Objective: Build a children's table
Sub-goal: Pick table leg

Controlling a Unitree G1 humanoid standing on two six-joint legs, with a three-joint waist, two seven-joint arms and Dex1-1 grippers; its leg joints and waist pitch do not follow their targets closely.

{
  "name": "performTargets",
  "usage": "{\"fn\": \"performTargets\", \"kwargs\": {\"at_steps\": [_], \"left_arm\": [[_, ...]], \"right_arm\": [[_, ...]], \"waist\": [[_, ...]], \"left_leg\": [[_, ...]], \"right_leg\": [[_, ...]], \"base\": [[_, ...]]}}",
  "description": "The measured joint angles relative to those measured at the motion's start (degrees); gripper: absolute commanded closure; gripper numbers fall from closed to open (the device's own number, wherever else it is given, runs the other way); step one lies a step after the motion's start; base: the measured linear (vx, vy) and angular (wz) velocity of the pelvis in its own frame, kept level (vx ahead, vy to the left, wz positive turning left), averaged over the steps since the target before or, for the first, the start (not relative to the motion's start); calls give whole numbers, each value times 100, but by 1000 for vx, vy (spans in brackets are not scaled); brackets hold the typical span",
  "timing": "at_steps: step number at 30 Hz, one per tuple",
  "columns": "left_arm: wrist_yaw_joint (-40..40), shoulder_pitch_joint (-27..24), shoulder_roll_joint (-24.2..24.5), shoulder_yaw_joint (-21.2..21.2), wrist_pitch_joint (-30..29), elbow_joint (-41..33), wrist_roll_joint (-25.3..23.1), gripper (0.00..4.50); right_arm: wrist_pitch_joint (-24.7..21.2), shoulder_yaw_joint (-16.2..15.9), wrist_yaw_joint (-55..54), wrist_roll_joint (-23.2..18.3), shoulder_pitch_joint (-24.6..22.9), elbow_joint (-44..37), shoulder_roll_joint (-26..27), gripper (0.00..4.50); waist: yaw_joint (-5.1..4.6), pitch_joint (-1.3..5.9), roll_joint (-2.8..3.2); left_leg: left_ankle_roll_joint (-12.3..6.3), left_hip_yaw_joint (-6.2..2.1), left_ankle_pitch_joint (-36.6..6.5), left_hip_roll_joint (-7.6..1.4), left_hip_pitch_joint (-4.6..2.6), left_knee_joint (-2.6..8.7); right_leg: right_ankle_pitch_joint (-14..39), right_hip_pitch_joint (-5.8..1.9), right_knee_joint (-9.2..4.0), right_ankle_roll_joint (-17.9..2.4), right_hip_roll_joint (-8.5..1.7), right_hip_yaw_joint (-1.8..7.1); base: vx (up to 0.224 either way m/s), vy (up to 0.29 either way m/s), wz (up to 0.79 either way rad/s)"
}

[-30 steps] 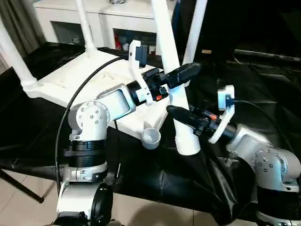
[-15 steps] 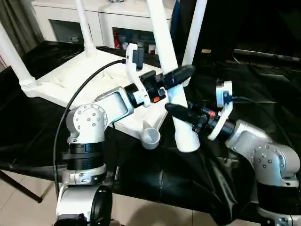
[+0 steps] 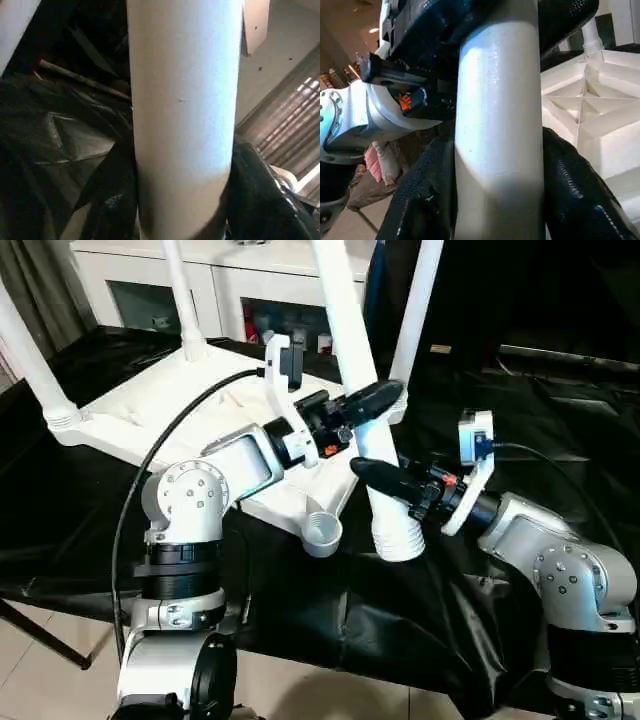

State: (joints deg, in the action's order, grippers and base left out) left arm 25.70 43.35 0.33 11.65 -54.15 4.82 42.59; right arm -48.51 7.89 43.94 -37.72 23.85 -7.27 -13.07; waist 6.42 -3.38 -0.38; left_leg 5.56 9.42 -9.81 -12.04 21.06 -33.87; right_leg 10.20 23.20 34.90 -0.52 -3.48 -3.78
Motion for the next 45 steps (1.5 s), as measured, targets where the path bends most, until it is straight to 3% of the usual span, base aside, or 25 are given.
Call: {"fn": "performTargets", "kwargs": {"at_steps": [3, 6, 15, 20, 21, 24, 26, 30, 31, 34, 38, 40, 41, 45], "left_arm": [[-40, 19, 36, -275, 226, -20, -247, 256], [-99, 29, 284, -586, 481, -6, -711, 262], [-89, 182, 349, -866, 854, 0, -1070, 264], [-7, 180, 397, -992, 973, 0, -1164, 264], [35, 179, 426, -1051, 1015, 0, -1212, 264], [142, 163, 530, -1274, 1168, 0, -1414, 264], [161, 153, 558, -1336, 1188, 0, -1454, 264], [227, 153, 604, -1421, 1200, 0, -1527, 265], [269, 153, 625, -1445, 1211, 0, -1533, 209], [410, 127, 648, -1436, 1174, -16, -1473, 189], [944, -138, 690, -1113, 980, -158, -820, 150], [1305, -318, 819, -1122, 932, -235, -633, 139], [1502, -412, 897, -1162, 905, -242, -603, 114], [1857, -586, 1041, -1138, 749, -221, -397, 104]], "right_arm": [[5, -168, -31, 99, 64, 66, -144, 179], [145, -596, -354, 673, 135, 66, -301, 156], [-195, -835, -1095, 997, 321, 142, -104, 154], [-276, -866, -1140, 1033, 429, 335, -84, 154], [-278, -907, -1176, 1065, 457, 372, -84, 181], [-352, -991, -1264, 1119, 511, 437, -87, 194], [-384, -1021, -1280, 1121, 520, 452, -90, 229], [-386, -1096, -1257, 1122, 527, 463, -93, 242], [-385, -1101, -1222, 1123, 527, 467, -93, 247], [-360, -1096, -1116, 1097, 526, 509, -92, 250], [-334, -819, -633, 528, 404, 515, -14, 257], [-361, -660, -410, 213, 368, 502, 20, 258], [-377, -600, -292, 99, 366, 497, -2, 259], [-393, -623, 113, -16, 278, 381, -245, 259]], "waist": [[1, 1, -2], [-17, -3, -10], [-78, -41, -108], [-116, -47, -131], [-121, -48, -135], [-127, -50, -153], [-128, -51, -156], [-127, -50, -158], [-126, -50, -160], [-125, -49, -162], [-120, -49, -162], [-125, -49, -161], [-123, -48, -162], [-107, -48, -166]], "left_leg": [[0, 0, 0, 0, 0, 0], [1, 0, 1, -1, 1, 2], [0, 6, 0, -1, 1, 2], [0, 6, 0, -1, 1, 0], [0, 7, 0, -1, 0, 0], [1, 7, 0, -2, 0, 0], [1, 8, 0, -2, 0, 0], [1, 8, 0, -2, -1, 0], [1, 8, 0, -2, -1, 0], [1, 8, 1, -2, -1, -2], [1, 9, 0, -2, 0, -2], [0, 11, 0, -3, -1, -2], [0, 10, 0, -3, -2, -2], [1, 11, 1, -4, -2, -5]], "right_leg": [[1, 0, 0, 1, 0, 1], [1, 3, 2, 2, 2, 1], [-8, 4, 3, -13, 0, 5], [-14, 4, 4, -23, 0, 6], [-14, 4, 6, -24, 0, 6], [-13, 4, 7, -22, 0, 6], [-14, 4, 7, -24, 0, 7], [-17, 5, 9, -28, 0, 7], [-17, 4, 9, -28, 0, 7], [-18, 5, 10, -31, 0, 8], [-20, 7, 11, -34, 0, 7], [-20, 7, 12, -34, 0, 8], [-21, 6, 12, -36, 0, 8], [-24, 6, 15, -39, 0, 8]], "base": [[0, 0, 0], [0, 0, 0], [0, 0, 0], [0, 0, 0], [0, 0, 0], [0, 0, 0], [0, 0, 0], [0, 0, 0], [0, 0, 0], [0, 0, 0], [0, 0, 0], [0, 0, 0], [0, 0, 0], [0, 0, 0]]}}
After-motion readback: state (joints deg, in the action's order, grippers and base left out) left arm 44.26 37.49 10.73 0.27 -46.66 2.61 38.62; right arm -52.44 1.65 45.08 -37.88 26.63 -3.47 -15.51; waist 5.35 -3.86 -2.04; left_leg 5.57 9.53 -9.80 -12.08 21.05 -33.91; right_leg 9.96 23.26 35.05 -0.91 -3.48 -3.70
